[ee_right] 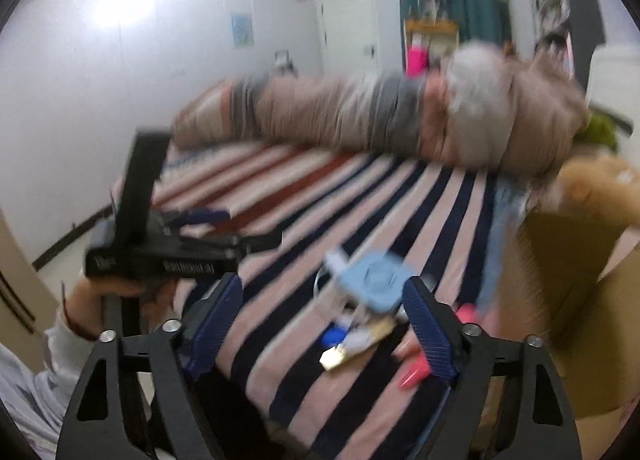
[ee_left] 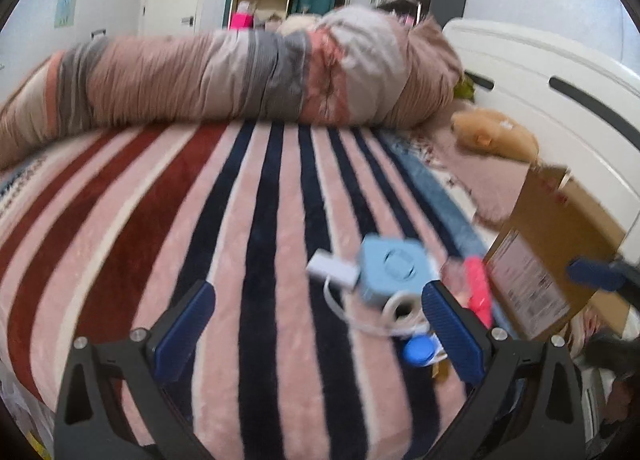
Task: Organize rigid objects
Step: 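Lower the right gripper onto the blue-capped lens case and close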
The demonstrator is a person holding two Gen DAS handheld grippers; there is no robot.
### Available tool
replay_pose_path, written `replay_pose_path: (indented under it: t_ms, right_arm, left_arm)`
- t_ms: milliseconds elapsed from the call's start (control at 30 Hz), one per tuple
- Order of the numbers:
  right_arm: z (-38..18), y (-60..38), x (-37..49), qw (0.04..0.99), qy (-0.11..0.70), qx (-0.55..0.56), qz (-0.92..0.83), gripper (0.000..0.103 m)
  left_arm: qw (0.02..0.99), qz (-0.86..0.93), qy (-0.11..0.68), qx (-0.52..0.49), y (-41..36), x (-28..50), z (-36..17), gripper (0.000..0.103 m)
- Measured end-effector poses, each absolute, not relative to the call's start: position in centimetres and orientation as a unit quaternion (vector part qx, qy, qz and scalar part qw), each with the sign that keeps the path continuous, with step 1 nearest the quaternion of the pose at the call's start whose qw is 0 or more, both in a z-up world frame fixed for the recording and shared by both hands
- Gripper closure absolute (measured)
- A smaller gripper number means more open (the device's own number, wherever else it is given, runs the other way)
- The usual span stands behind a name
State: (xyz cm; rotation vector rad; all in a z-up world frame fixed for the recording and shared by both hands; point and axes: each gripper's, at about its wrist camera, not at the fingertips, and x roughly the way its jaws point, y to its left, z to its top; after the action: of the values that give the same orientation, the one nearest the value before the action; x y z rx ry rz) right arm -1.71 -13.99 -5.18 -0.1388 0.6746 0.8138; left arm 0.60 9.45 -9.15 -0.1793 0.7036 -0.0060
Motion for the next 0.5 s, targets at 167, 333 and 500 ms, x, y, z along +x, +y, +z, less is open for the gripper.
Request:
replay_pose_path:
  t_ms: [167,333,500]
  right_arm:
    - [-10.6,-12.3,0.7,0.846,0.382,-0.084,0.362,0.037]
    - [-13.1,-10.3,2.0,0.84,0.403,-0.123,0.343,0.037]
    - [-15.4,-8.4,2.1,0.849,0.4,-0.167,0.303,0.037]
  left_arm:
    - [0.924,-0.013,0.365,-0.112,10.2,0.7,-11.8,0.001]
    - [0.921,-0.013,0.371,-0.123,10.8,0.5,-12.9,0.001]
    - [0.917,-0.013,0.377,-0.13,11.0,0.6,-13.3,0.001]
